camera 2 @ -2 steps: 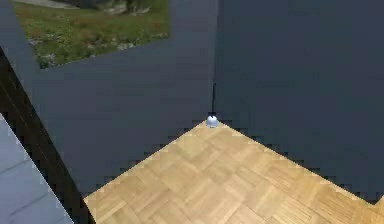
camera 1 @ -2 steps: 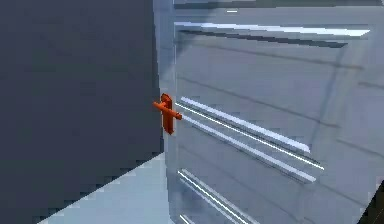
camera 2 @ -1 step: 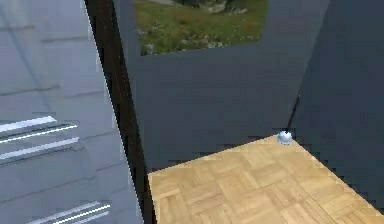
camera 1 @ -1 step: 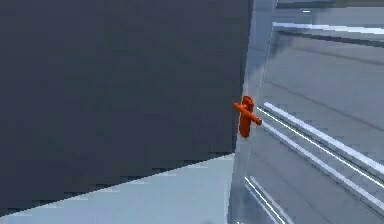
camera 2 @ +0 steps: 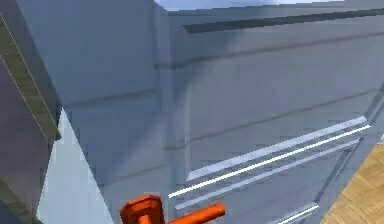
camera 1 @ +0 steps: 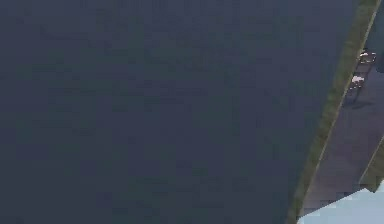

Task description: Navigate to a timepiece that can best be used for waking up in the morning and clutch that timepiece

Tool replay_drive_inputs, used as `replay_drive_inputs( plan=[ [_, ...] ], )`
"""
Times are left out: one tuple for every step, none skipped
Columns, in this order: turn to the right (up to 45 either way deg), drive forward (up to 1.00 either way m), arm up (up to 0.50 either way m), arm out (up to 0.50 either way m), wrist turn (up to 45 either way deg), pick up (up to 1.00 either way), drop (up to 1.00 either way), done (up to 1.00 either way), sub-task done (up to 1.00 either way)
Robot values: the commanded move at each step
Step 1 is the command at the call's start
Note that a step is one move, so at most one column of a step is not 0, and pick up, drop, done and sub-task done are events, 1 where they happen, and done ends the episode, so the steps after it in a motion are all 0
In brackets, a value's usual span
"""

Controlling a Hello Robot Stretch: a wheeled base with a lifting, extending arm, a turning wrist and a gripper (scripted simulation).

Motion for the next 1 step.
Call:
replay_drive_inputs(
  plan=[
    [-39.0,0.00,0.00,0.00,0.0,0.00,0.00,0.00,0.00]
  ],
)
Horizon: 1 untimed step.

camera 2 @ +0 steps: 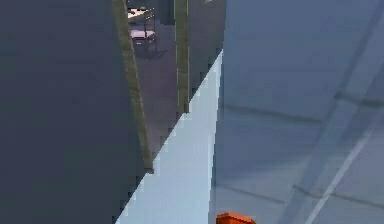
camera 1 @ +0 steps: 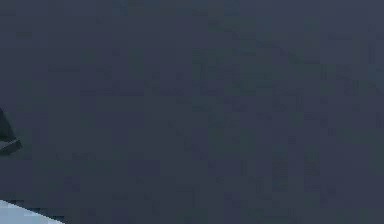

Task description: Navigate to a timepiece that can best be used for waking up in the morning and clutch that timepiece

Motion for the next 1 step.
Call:
replay_drive_inputs(
  plan=[
    [0.0,0.05,0.00,0.00,0.0,0.00,0.00,0.00,0.00]
  ],
)
